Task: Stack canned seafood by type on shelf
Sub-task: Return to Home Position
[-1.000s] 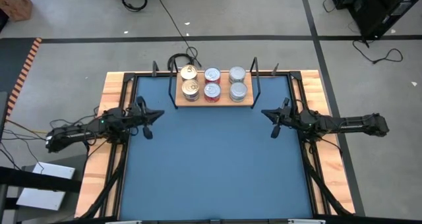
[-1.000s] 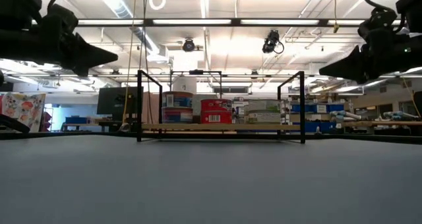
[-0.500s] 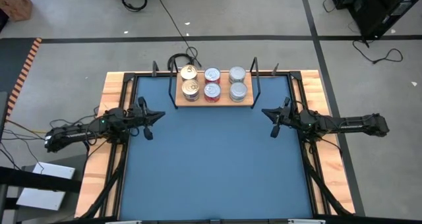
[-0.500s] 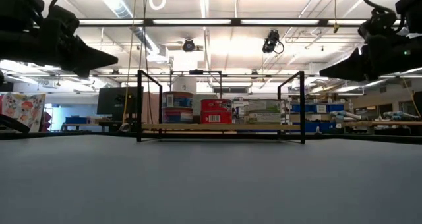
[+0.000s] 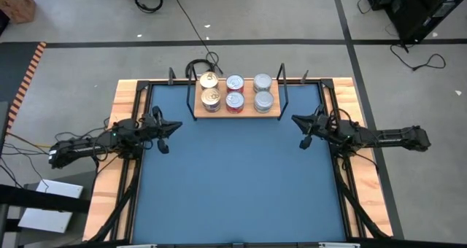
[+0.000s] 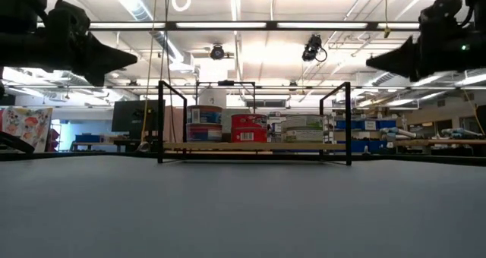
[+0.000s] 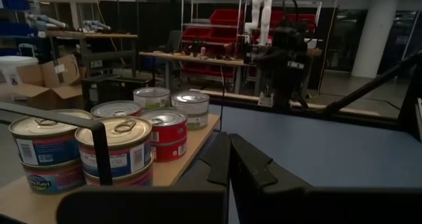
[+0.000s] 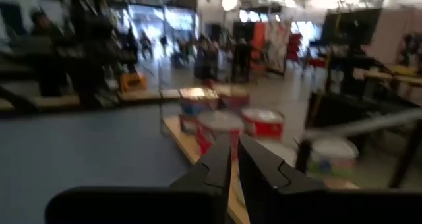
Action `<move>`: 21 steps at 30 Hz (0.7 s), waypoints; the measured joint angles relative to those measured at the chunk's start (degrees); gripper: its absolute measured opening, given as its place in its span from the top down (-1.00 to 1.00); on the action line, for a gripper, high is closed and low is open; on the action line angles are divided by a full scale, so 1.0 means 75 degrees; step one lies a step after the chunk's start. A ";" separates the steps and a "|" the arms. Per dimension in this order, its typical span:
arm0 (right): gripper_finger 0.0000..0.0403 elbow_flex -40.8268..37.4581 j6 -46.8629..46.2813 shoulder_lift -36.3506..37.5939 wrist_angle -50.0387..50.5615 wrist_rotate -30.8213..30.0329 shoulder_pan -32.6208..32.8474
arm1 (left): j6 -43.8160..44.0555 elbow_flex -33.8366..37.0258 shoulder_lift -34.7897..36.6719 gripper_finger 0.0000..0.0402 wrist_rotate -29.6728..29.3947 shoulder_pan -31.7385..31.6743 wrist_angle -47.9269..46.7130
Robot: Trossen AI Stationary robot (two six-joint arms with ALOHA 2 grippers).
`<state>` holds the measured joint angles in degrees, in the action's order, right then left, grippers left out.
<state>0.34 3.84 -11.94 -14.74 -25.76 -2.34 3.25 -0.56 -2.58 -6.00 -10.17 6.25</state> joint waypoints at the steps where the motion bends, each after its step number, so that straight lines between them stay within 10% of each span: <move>1: 0.81 0.0000 0.0006 -0.0004 0.0202 -0.0064 -0.0001 | 0.0000 0.0000 0.0000 0.95 0.0000 0.0000 0.0019; 21: 0.81 0.0000 0.0114 -0.0020 0.0431 -0.0078 -0.0001 | 0.0003 -0.0011 -0.0001 0.95 0.0000 0.0000 0.0060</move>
<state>0.34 4.69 -12.10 -11.51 -26.35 -2.35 3.27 -0.64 -2.59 -6.00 -10.17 6.70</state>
